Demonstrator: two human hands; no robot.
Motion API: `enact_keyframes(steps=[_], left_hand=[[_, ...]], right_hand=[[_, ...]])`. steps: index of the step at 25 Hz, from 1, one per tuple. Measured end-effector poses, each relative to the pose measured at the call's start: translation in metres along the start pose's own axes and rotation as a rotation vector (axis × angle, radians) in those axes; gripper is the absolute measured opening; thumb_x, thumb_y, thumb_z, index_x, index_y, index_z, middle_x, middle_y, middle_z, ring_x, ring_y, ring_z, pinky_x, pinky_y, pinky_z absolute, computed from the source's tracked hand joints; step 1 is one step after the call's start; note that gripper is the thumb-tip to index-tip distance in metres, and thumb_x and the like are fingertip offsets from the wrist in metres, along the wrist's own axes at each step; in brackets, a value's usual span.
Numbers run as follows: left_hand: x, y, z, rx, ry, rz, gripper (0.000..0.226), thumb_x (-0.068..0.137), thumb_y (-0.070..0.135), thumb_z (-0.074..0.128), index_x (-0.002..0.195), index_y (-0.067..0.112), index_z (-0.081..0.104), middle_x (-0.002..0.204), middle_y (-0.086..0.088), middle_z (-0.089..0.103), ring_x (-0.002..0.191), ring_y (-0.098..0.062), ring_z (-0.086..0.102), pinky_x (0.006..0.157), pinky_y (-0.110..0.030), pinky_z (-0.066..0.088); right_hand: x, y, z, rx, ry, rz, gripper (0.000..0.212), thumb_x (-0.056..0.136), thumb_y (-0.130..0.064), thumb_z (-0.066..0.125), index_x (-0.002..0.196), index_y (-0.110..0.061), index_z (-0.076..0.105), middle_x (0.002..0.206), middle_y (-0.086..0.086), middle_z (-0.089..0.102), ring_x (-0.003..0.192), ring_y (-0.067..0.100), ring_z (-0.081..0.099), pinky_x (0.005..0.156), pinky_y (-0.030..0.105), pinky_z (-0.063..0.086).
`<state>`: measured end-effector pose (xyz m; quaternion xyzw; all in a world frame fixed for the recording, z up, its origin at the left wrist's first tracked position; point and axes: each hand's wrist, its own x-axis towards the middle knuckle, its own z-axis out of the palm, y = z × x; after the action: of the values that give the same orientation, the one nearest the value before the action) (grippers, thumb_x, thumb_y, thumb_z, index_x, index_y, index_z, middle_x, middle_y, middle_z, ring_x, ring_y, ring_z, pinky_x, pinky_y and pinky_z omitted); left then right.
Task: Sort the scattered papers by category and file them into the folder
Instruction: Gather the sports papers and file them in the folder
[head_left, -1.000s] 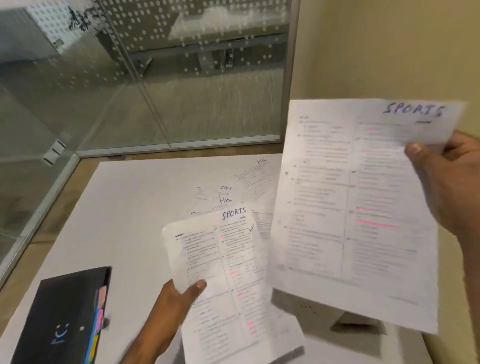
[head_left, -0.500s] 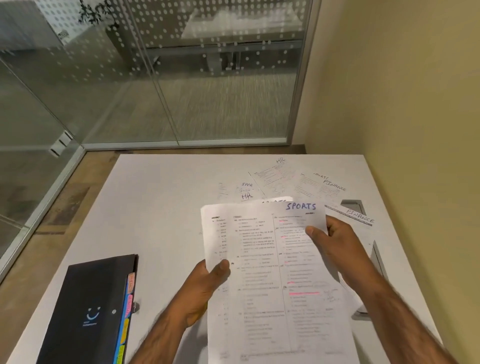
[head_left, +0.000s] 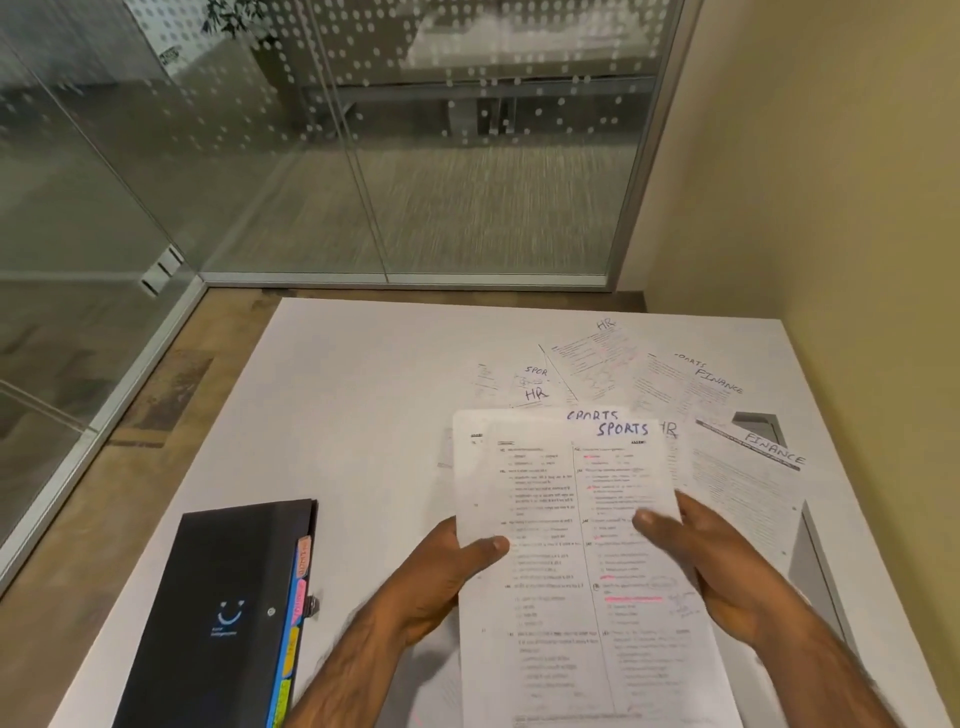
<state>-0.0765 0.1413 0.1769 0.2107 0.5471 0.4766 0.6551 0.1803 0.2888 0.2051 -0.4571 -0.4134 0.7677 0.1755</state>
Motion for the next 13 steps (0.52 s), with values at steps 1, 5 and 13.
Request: enact_keyframes(steps=[1,5,13], left_hand=[[0.005,0.001,-0.001,0.024,-0.031,-0.012,0.044,0.096,0.025,0.068,0.138,0.015,0.061,0.136,-0.007,0.067,0.126,-0.028,0.063,0.111,-0.049,0.046],[0.054,-0.003,-0.012,0.263,0.109,-0.031,0.031,0.098,0.037,0.065,0.114,0.012,0.072,0.107,-0.006,0.074,0.084,-0.015,0.073,0.077,-0.037,0.060],[0.195,-0.039,-0.111,1.083,0.864,-0.240,0.073,0.074,0.060,0.076,0.122,0.010,0.054,0.122,-0.012,0.054,0.115,-0.032,0.055,0.089,-0.043,0.051]], right_hand=[[-0.004,0.008,0.000,-0.029,-0.035,0.027,0.038,0.096,-0.008,0.063,0.134,-0.011,0.062,0.127,0.013,0.072,0.117,0.034,0.069,0.108,0.054,0.047],[-0.007,0.034,-0.012,-0.037,0.227,0.051,0.037,0.095,-0.002,0.063,0.130,-0.013,0.065,0.121,0.010,0.075,0.109,0.032,0.073,0.106,0.052,0.049],[-0.044,0.023,-0.062,-0.198,0.588,0.017,0.037,0.080,-0.016,0.081,0.116,-0.013,0.073,0.111,0.008,0.078,0.100,0.033,0.074,0.094,0.055,0.055]])
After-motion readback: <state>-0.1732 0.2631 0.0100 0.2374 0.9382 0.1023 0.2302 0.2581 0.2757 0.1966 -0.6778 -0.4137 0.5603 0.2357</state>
